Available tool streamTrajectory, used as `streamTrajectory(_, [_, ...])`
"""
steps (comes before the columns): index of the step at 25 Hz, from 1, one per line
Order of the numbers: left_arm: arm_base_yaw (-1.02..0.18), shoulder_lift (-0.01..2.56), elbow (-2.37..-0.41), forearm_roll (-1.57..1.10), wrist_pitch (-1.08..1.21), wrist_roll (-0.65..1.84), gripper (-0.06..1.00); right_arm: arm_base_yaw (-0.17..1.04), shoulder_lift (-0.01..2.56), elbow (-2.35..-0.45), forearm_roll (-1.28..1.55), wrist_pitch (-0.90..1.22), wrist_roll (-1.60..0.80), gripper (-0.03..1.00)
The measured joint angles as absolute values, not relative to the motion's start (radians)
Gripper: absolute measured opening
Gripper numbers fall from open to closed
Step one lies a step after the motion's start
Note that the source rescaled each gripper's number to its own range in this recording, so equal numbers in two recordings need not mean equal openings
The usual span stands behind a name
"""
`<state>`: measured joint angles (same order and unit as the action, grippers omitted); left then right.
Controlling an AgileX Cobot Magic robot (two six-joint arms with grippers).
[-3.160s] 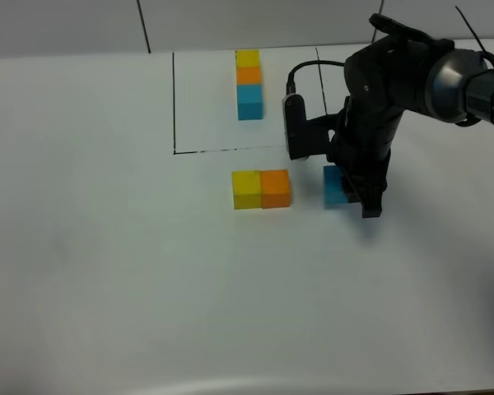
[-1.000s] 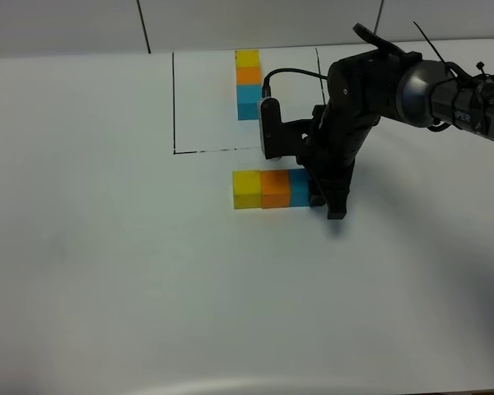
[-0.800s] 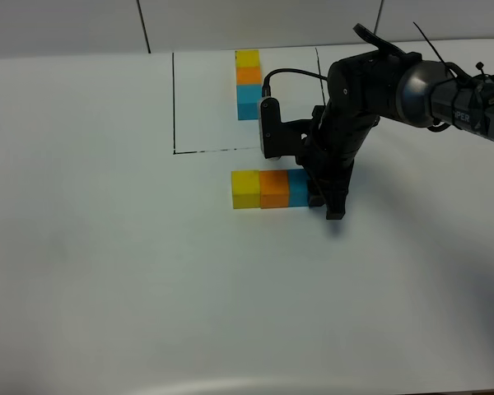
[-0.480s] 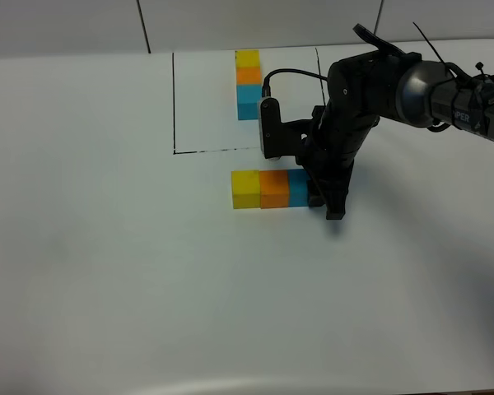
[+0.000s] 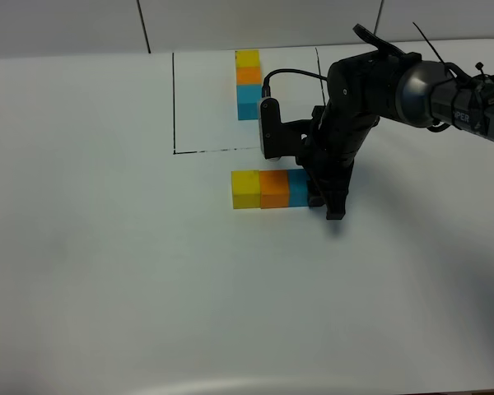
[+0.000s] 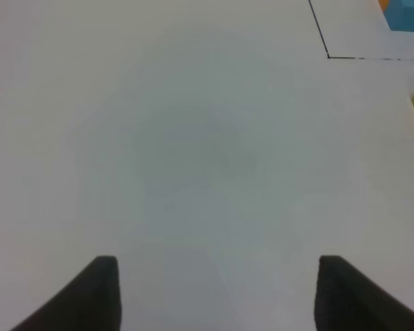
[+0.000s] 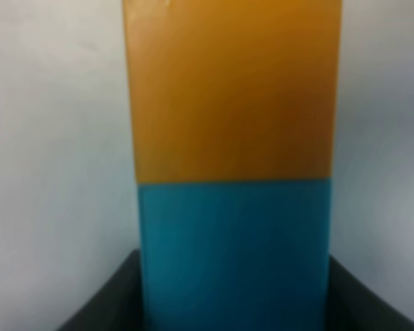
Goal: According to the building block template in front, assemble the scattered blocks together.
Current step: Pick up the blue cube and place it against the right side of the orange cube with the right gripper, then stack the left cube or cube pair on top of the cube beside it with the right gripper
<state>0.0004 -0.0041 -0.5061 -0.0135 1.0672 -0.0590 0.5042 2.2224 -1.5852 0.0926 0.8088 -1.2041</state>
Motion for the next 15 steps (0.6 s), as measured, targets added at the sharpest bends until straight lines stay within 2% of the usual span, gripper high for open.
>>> streamTrajectory(1, [0.0,-0.004,-0.506,-0.014,1.067,-0.059,0.35,0.504,2.222,-1.585,0.089,0.807,-1.204,0.06])
streamTrajectory(2, [0.0,-0.004,-0.506,-0.014,1.067,-0.059,0.35,0.504,2.226,-1.584,0.087,0.809,-1.204,0.13])
streamTrajectory(6, [0.0,-0.004,-0.506,-0.014,1.067,-0.06,0.35,0.504,2.215,-1.581,0.077,0.826,-1.199,0.55])
streamTrajectory(8, [0.0,-0.004,-0.506,-0.014,1.067,-0.06,0.35,0.504,2.193,-1.581,0.059,0.834,-1.161,0.7])
streamTrajectory(11, [0.0,-0.004,-0.506,-0.014,1.067,-0.06,0.35,0.503,2.145,-1.581,0.023,0.865,-1.065,0.79])
streamTrajectory(15, [0.0,-0.004,-0.506,-0.014,1.067,-0.06,0.35,0.472,2.078,-1.555,0.0,0.905,-0.927,0.8])
